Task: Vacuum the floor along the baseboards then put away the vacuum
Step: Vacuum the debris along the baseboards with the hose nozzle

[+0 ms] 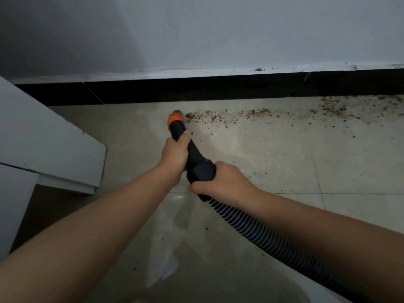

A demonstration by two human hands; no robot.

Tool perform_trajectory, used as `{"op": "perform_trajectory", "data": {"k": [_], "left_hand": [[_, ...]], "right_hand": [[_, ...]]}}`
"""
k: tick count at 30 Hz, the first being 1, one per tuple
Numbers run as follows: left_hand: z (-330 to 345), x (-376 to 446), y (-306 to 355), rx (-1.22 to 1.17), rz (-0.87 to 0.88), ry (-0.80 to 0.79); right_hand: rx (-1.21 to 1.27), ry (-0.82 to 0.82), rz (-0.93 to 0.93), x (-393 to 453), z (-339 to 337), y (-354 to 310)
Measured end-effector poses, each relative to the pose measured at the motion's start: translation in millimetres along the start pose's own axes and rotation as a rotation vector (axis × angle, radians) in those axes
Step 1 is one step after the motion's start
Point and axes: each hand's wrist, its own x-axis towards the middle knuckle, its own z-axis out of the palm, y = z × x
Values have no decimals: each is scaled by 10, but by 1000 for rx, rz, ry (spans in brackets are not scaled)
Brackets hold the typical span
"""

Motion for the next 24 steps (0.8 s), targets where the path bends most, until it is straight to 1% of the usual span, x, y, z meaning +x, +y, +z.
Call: {"op": "perform_trajectory", "data": {"k": [4,8,16,24], "left_hand": [[83,-265,-144,-49,-49,-31],[90,-428,-246,-48,-47,-7],[86,-513,-296,-73,-43,-1],[132,-696,-400,-98,-57,-15]], "right_hand": [[-32,-18,28,-278,-29,130],[-12,-47,36,-426,-7,201],[-70,-43,24,-501,-9,208],[-112,-83,42,-636,-8,294]]}}
